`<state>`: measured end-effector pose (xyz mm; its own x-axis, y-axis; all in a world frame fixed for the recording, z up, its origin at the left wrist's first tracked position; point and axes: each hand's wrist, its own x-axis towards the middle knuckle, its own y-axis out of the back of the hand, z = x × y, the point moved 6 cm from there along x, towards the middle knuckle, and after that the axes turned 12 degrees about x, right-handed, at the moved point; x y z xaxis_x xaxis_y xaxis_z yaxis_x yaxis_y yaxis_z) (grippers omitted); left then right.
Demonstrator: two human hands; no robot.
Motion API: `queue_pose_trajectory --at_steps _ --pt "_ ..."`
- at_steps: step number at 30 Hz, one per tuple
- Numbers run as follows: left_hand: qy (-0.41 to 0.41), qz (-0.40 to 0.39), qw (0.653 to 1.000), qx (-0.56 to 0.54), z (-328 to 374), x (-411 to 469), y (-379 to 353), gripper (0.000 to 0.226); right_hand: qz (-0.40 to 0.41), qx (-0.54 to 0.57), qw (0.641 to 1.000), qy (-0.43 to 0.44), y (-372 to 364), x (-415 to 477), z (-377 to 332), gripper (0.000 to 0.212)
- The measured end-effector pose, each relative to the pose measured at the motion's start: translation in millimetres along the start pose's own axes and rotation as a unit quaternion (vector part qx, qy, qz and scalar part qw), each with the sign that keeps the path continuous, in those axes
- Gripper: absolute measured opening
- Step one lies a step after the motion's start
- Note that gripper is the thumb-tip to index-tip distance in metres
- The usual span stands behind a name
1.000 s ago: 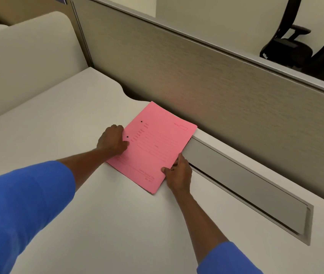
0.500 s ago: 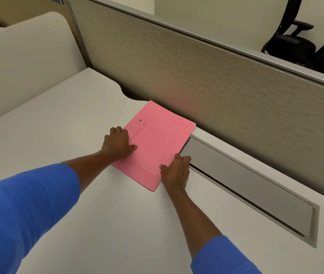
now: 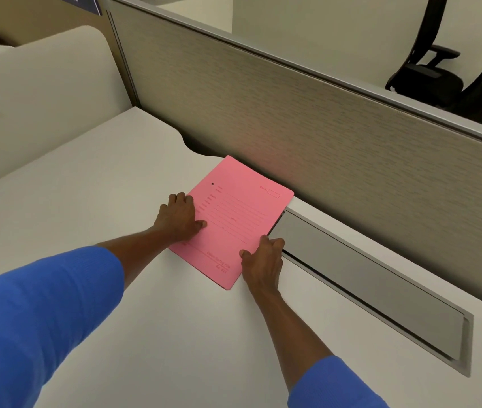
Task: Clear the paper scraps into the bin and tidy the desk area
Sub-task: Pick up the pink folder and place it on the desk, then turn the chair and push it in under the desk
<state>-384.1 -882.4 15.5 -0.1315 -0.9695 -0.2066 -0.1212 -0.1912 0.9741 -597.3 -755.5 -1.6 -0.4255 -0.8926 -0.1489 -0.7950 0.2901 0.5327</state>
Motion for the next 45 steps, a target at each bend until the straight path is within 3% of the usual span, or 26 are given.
queue_pose_trajectory --at_steps 5,10,18,24,37,41,45 --pt "0.012 0.08 0.997 -0.012 -4 -26 14 0.072 0.01 0.048 0.999 0.003 3 -15 10 0.056" --pt "-0.026 0.118 0.992 0.043 -2 -68 31 0.031 0.021 0.058 0.998 -0.013 12 -60 21 0.055" --pt "0.013 0.032 0.998 -0.057 -52 -185 11 0.031 -0.017 0.025 0.999 -0.03 20 -171 34 0.04" --pt "0.006 -0.043 0.989 -0.14 -108 -306 -32 0.029 -0.088 -0.038 0.994 -0.053 16 -269 42 0.027" --pt "-0.027 -0.115 0.976 -0.182 -199 -572 -132 0.028 -0.155 -0.114 0.98 -0.043 -5 -502 62 0.011" --pt "-0.063 -0.178 0.961 -0.201 -214 -637 -162 0.017 -0.171 -0.132 0.975 -0.047 -9 -563 70 0.012" --pt "-0.053 -0.225 0.955 -0.188 -228 -690 -187 0.02 -0.208 -0.15 0.966 -0.033 -18 -616 76 0.013"
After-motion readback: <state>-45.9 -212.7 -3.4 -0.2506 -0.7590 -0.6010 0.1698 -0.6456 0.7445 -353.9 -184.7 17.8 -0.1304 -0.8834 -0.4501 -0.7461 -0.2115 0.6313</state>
